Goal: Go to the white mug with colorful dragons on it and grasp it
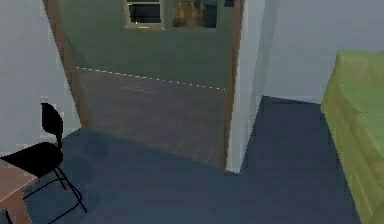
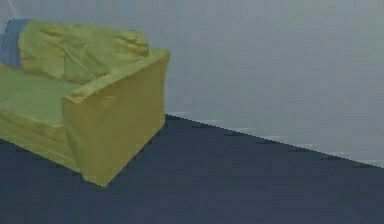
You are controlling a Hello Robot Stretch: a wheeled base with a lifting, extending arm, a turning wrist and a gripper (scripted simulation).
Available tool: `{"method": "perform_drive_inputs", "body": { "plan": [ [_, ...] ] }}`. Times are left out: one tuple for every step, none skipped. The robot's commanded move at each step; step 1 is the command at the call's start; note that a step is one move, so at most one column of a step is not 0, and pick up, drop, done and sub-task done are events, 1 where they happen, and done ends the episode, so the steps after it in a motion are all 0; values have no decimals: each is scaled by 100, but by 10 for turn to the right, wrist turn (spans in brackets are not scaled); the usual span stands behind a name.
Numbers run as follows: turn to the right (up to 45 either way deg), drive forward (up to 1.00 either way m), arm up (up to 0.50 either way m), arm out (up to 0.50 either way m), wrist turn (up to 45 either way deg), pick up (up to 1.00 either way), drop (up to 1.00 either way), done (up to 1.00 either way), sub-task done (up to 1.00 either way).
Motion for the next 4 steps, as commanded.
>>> {"method": "perform_drive_inputs", "body": {
  "plan": [
    [0, 60, 0, 0, 0, 0, 0, 0, 0],
    [-210, 0, 0, 0, 0, 0, 0, 0, 0],
    [0, 65, 0, 0, 0, 0, 0, 0, 0],
    [-60, 0, 0, 0, 0, 0, 0, 0, 0]
  ]
}}
